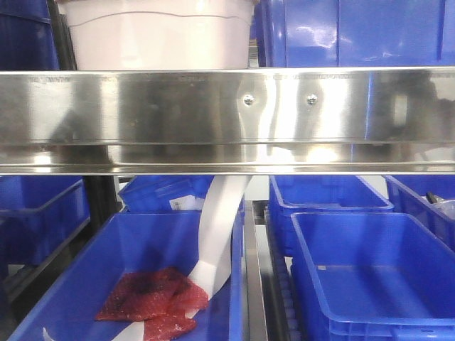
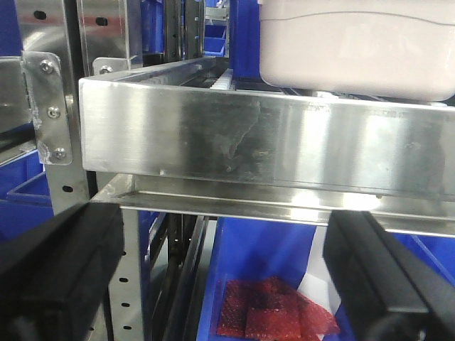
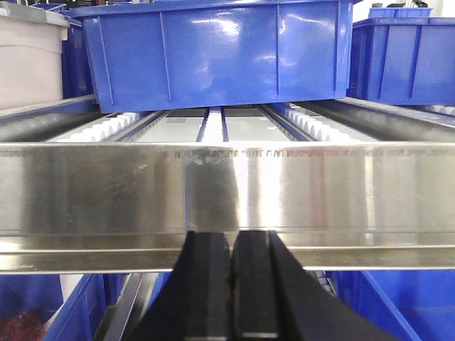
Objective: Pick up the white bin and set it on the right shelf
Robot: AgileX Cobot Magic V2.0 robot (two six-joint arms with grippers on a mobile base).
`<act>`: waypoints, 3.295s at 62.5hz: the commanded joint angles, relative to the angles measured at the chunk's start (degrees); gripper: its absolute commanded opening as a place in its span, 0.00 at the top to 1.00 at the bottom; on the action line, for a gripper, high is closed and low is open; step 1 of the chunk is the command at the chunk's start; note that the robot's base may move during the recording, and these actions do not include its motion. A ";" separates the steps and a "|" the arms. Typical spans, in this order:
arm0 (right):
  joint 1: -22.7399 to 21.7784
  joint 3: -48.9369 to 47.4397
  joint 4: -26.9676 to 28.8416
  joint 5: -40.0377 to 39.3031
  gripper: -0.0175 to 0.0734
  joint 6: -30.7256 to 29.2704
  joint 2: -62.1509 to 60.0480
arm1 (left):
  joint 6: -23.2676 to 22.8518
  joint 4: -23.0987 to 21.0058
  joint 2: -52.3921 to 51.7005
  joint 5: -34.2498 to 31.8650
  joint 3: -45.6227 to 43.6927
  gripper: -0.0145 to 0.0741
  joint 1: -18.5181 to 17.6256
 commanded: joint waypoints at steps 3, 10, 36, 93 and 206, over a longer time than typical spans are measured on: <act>-0.32 -0.20 -0.77 -4.92 0.73 -0.01 -0.42 | -0.55 0.11 -0.51 -5.35 1.36 0.97 -0.35; -0.32 -0.20 -0.77 -4.92 0.73 -0.01 -0.42 | -0.55 0.11 -0.51 -5.35 1.36 0.97 -0.35; -0.32 -0.20 -0.77 -4.92 0.73 -0.01 -0.42 | -0.55 0.11 -0.51 -5.35 1.36 0.97 -0.35; -0.32 -0.20 -0.77 -4.92 0.73 -0.01 -0.42 | -0.55 0.11 -0.51 -5.35 1.36 0.97 -0.35; -0.32 -0.20 -0.77 -4.92 0.73 -0.01 -0.42 | -0.55 0.11 -0.51 -5.35 1.36 0.97 -0.35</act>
